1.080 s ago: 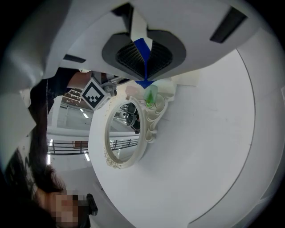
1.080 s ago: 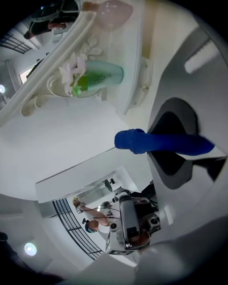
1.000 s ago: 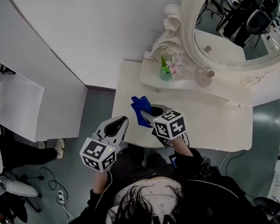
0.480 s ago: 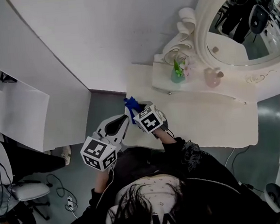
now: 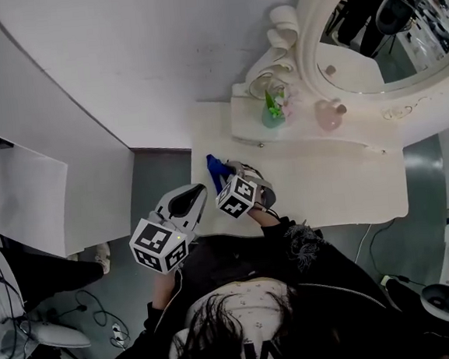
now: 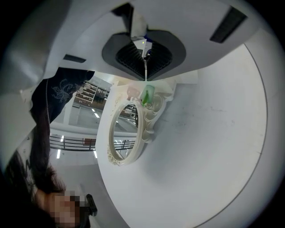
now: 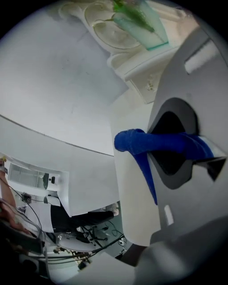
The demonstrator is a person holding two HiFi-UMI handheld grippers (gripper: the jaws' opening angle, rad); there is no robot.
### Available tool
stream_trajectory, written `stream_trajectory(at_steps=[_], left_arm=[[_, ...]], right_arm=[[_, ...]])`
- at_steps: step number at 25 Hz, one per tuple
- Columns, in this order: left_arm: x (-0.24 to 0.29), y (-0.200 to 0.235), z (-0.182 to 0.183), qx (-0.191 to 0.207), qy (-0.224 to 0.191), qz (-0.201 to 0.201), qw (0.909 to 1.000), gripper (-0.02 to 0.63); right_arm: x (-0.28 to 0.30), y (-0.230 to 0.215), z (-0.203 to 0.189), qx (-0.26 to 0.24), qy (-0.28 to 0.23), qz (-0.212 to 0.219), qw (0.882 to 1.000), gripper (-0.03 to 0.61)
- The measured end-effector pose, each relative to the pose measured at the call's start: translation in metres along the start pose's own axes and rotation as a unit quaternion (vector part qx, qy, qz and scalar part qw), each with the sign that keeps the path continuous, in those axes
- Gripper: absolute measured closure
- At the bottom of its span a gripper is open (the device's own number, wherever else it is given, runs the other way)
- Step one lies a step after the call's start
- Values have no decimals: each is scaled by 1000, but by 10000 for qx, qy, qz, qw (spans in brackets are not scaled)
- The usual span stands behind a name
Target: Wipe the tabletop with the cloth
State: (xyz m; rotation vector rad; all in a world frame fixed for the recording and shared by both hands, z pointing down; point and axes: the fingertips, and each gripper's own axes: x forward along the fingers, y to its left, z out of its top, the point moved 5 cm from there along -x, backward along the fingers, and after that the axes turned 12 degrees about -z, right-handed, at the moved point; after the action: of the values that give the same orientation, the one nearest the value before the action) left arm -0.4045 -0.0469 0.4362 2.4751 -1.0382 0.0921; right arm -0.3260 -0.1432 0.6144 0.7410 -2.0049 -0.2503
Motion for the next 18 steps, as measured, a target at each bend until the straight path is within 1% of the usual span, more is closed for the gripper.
stream_trajectory(at_steps=[4, 11, 18], left_arm=[[10, 1, 0, -8, 33, -120, 9999, 617], [33, -10, 1, 89, 264, -371, 9989, 617], [71, -35, 9, 257, 387, -543, 9974, 617]], right_arm=[[-2, -18, -20, 492, 166, -103, 9986, 500], [-11, -60, -65, 1012, 410, -429, 9931, 500], [-27, -101, -123, 1151, 600, -623, 9896, 500]])
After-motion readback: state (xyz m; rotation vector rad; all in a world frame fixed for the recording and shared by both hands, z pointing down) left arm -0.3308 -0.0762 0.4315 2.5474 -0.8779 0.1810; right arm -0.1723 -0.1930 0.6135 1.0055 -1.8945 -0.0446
